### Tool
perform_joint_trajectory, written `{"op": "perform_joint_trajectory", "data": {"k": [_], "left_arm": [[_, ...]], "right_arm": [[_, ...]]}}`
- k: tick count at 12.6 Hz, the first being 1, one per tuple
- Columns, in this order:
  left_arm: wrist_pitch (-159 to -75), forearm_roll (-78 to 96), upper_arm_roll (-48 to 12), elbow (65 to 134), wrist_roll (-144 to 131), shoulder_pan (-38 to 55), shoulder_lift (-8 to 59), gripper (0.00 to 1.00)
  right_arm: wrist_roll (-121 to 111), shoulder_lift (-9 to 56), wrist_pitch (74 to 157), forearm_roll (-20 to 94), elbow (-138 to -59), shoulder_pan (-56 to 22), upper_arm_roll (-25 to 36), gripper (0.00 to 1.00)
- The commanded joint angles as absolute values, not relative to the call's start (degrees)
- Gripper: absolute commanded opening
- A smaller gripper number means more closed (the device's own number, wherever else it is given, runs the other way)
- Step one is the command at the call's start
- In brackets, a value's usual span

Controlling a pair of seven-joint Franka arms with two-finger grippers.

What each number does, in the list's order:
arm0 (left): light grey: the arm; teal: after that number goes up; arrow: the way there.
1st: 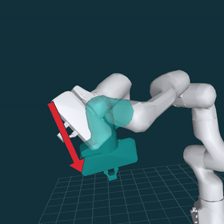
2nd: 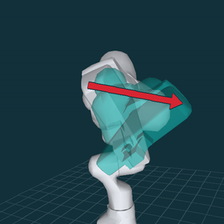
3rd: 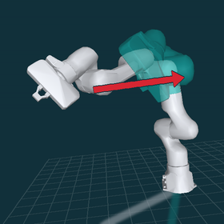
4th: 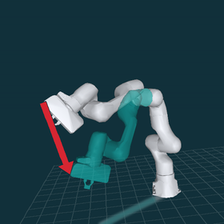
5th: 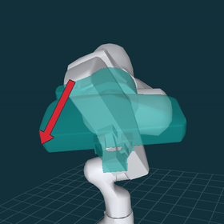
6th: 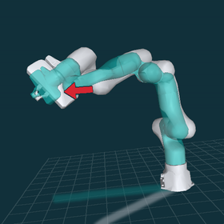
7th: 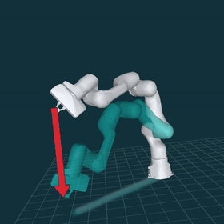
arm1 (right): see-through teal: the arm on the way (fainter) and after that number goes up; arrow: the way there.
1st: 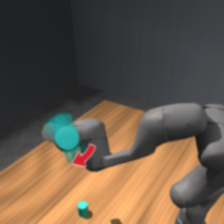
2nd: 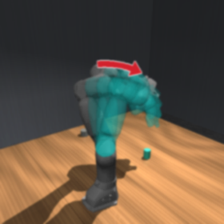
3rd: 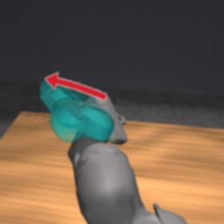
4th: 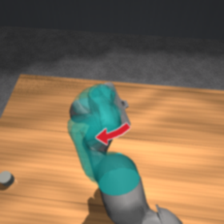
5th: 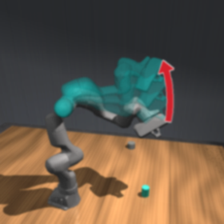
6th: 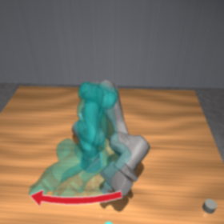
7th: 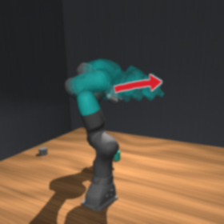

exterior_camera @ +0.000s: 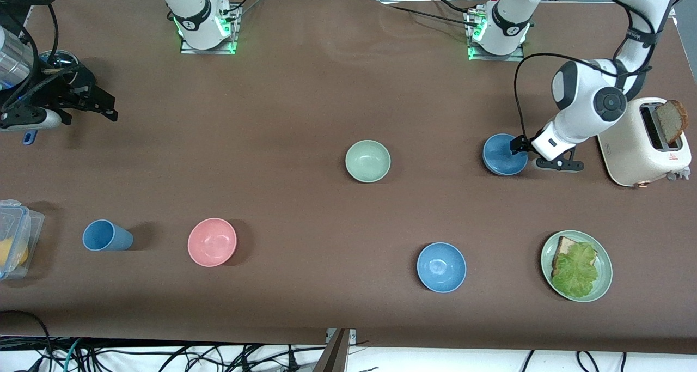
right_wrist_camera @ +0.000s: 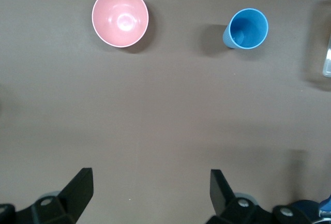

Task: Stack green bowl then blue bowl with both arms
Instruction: 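Grip the light blue bowl's rim with the left gripper and lift it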

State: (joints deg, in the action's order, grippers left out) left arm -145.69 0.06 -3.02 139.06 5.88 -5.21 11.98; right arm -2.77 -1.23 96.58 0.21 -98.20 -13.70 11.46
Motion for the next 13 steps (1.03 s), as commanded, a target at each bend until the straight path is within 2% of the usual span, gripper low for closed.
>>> {"op": "perform_joint_trajectory", "data": {"k": [1, 2, 6, 8, 10, 13], "left_arm": [[-146.95, -1.05, -3.08, 138.78, 6.50, -5.27, 13.62, 0.17], [-146.95, -1.14, -3.08, 138.69, 6.50, -4.93, 14.06, 0.00], [-146.51, -1.05, -3.08, 137.99, 10.97, -5.27, 13.63, 0.00], [-144.59, -1.05, -2.99, 137.11, 11.78, -5.45, 11.97, 0.00], [-137.16, -0.79, -3.25, 133.53, 11.17, -4.66, 8.98, 0.00], [-118.71, 3.23, -6.49, 120.98, 10.72, -4.66, 8.96, 0.00]], "right_arm": [[-1.93, 0.09, 95.27, -0.26, -96.68, -13.97, 11.34, 1.00], [-2.11, 0.09, 95.45, -0.26, -96.68, -13.97, 11.34, 1.00], [-2.37, 1.40, 95.19, -0.26, -94.05, -13.98, 10.20, 1.00], [-2.37, 1.49, 95.19, -0.26, -93.96, -6.03, 1.80, 1.00], [-2.11, 1.14, 95.19, -0.35, -93.95, -5.27, 0.44, 1.00], [-2.02, 0.88, 95.10, -0.35, -93.96, -5.36, 0.26, 1.00]]}}
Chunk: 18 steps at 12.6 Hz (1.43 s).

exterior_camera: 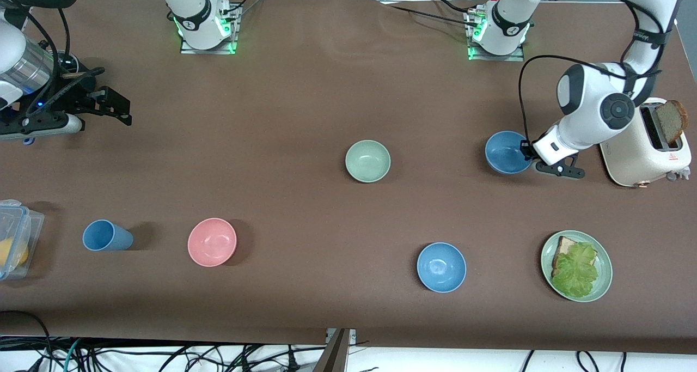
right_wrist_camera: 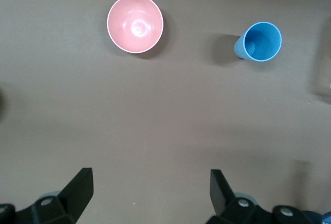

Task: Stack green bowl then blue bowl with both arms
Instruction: 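Grip the light blue bowl's rim with the left gripper and lift it, then carry the blue bowl over the green bowl and lower it inside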

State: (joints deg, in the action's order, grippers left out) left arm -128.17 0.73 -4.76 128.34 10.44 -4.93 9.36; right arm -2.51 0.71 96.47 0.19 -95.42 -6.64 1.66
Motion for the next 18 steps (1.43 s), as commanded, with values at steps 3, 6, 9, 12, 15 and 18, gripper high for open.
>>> {"op": "perform_joint_trajectory", "data": {"k": [3, 6, 9, 12, 15, 18], "left_arm": [[-110.58, 10.19, -12.19, 113.31, 5.57, -4.13, 10.28, 0.00], [-110.57, 10.37, -21.60, 107.25, -11.10, -2.73, 16.58, 0.00], [-111.18, 10.20, -22.50, 100.04, -27.11, 5.07, 23.71, 0.00], [-114.67, 9.58, -22.24, 95.54, -34.61, 10.80, 30.57, 0.00], [-118.65, 6.79, -21.71, 95.89, -41.03, 14.67, 32.87, 0.00], [-120.22, 2.90, -21.71, 95.89, -41.92, 14.94, 34.71, 0.00]], "right_arm": [[-2.29, 0.88, 94.83, -0.35, -93.96, -5.27, 0.35, 1.00], [-2.02, 0.97, 94.92, -0.09, -93.96, -5.27, 0.70, 1.00], [-1.49, 0.97, 95.10, -0.09, -93.87, -5.27, 0.70, 1.00], [-1.49, 0.97, 95.54, 0.00, -93.87, -5.27, 0.70, 1.00], [-1.49, 0.97, 95.45, 0.00, -93.87, -5.27, 0.70, 1.00], [-1.49, 0.97, 95.54, 0.09, -93.87, -5.27, 0.70, 1.00]]}}
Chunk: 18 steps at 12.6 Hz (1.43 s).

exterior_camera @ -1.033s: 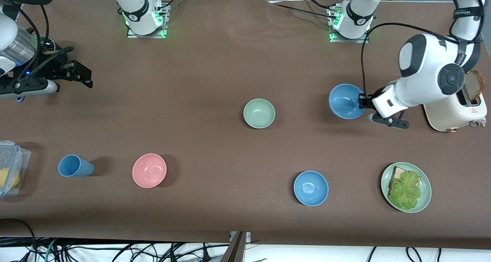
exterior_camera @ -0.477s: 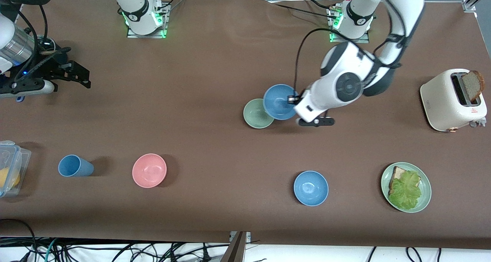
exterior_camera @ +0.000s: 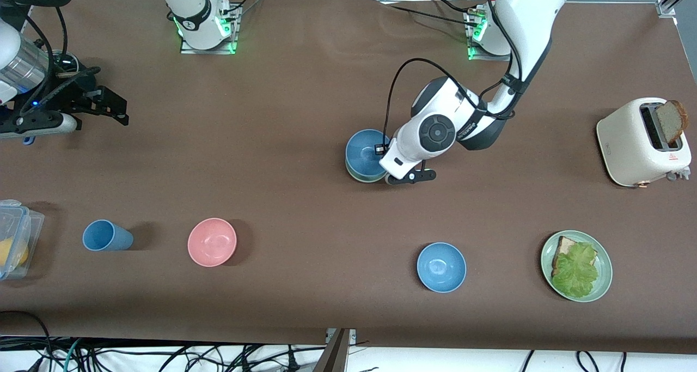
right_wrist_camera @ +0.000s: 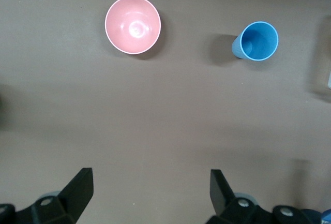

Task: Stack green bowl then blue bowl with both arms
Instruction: 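Open the left gripper and lift it away from the stacked bowls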

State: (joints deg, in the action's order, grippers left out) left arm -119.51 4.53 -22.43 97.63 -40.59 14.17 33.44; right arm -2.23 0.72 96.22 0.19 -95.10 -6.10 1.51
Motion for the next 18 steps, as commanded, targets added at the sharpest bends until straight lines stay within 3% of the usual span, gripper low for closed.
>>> {"op": "perform_joint_trajectory", "data": {"k": [1, 4, 5, 6, 9, 14, 18], "left_arm": [[-120.67, 2.90, -21.71, 95.89, -42.36, 15.03, 35.06, 0.00], [-121.38, 2.90, -21.53, 95.71, -44.65, 16.52, 35.86, 0.00], [-121.38, 2.90, -21.45, 95.63, -44.82, 16.44, 35.86, 0.44], [-121.12, 2.90, -21.45, 95.71, -44.74, 16.17, 35.86, 0.98], [-117.18, 3.16, -21.45, 95.28, -44.74, 15.30, 33.50, 1.00], [-109.27, 2.73, -19.78, 91.69, -43.86, 9.24, 23.56, 1.00], [-93.29, 2.72, -19.78, 82.99, -27.83, 1.17, 20.31, 1.00]], "right_arm": [[-1.49, 0.97, 95.54, 0.09, -93.87, -5.27, 0.70, 1.00], [-1.49, 1.05, 95.62, 0.00, -93.87, -5.27, 0.70, 1.00], [-1.58, 1.05, 95.62, 0.00, -93.87, -5.27, 0.70, 1.00], [-1.50, 1.05, 95.62, 0.00, -93.87, -5.27, 0.70, 1.00], [-1.58, 1.14, 95.62, 0.00, -93.87, -5.19, 0.79, 1.00], [-1.67, 1.14, 95.62, 0.00, -93.78, -5.19, 0.79, 1.00], [-1.67, 1.23, 95.62, 0.00, -93.78, -5.10, 0.79, 1.00]]}}
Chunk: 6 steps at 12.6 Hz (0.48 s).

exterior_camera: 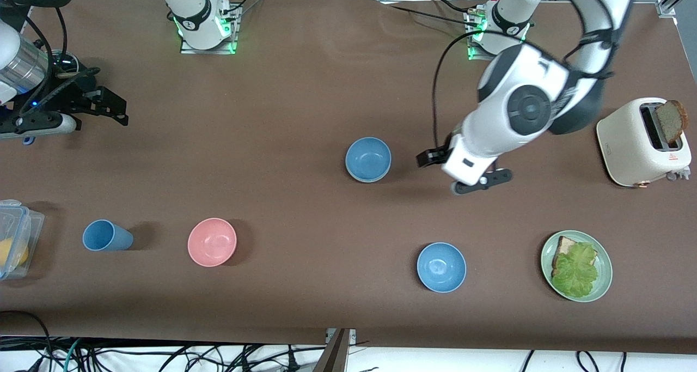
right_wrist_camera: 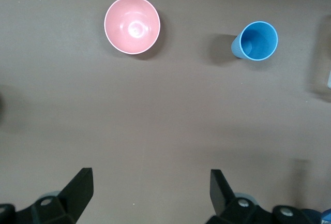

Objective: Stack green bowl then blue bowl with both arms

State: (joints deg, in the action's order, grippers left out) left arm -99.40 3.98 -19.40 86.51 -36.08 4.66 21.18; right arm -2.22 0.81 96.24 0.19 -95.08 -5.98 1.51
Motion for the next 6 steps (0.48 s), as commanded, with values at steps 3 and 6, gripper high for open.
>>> {"op": "perform_joint_trajectory", "data": {"k": [3, 6], "left_arm": [[-88.59, 2.90, -19.35, 82.88, -14.28, -5.36, 15.49, 1.00], [-90.25, 2.46, -10.59, 91.89, -4.69, -2.31, 3.48, 1.00]], "right_arm": [[-1.67, 1.23, 95.62, 0.00, -93.78, -5.10, 0.79, 1.00], [-1.67, 1.23, 95.62, 0.09, -93.78, -4.92, 0.88, 1.00]]}}
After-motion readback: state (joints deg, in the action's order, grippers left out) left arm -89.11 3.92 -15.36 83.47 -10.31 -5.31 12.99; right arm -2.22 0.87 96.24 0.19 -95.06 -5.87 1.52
